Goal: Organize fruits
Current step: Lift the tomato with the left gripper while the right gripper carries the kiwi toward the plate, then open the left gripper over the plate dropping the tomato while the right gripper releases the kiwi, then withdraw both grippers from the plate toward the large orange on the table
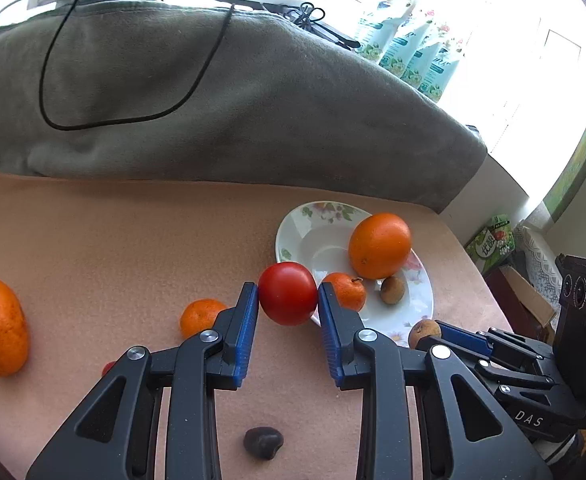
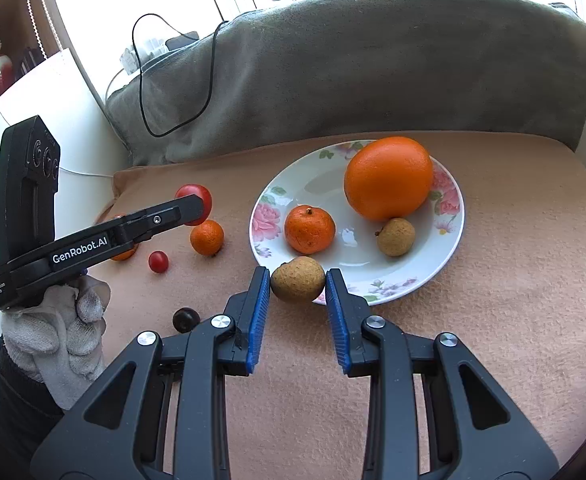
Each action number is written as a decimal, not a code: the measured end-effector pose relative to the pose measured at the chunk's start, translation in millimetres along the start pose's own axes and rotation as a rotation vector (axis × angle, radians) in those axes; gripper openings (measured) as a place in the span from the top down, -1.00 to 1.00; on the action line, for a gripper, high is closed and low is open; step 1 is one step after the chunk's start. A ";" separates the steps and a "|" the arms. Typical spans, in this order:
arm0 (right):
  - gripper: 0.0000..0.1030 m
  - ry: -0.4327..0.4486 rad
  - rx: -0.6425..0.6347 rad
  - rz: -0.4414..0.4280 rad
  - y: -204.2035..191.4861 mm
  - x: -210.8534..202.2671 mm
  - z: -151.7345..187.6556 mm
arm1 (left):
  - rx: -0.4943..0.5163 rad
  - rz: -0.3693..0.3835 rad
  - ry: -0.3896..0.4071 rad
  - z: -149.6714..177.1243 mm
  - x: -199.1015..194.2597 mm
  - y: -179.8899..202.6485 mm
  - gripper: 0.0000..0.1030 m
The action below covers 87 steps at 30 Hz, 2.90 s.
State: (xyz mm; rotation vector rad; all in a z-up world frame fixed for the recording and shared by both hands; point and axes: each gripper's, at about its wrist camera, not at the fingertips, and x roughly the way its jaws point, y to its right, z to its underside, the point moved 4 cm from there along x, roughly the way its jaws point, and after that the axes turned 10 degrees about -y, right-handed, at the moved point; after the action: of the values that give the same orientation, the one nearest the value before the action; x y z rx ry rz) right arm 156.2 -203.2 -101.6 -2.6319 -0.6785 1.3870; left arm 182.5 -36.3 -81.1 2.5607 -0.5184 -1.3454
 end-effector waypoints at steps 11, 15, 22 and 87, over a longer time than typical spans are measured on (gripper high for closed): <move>0.41 -0.001 -0.020 0.047 3.7 5.6 0.9 | 0.071 -0.020 -0.054 -19.9 32.9 20.9 0.44; 0.41 -0.006 -0.026 0.052 3.3 7.5 0.1 | 0.071 -0.023 -0.059 -23.2 36.3 22.4 0.44; 0.41 -0.002 -0.027 0.061 3.5 8.2 -1.5 | 0.062 -0.018 -0.061 -27.0 33.2 20.8 0.43; -0.70 0.061 -0.091 0.082 -55.1 3.6 -35.7 | -0.155 -0.300 0.125 50.0 -113.0 -122.2 -0.55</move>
State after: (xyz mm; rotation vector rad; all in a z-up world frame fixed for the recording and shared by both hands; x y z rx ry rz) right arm 167.8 -147.7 -68.1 -2.7897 -0.6494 1.3205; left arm 108.1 119.9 -65.1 2.6447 -0.0062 -1.2435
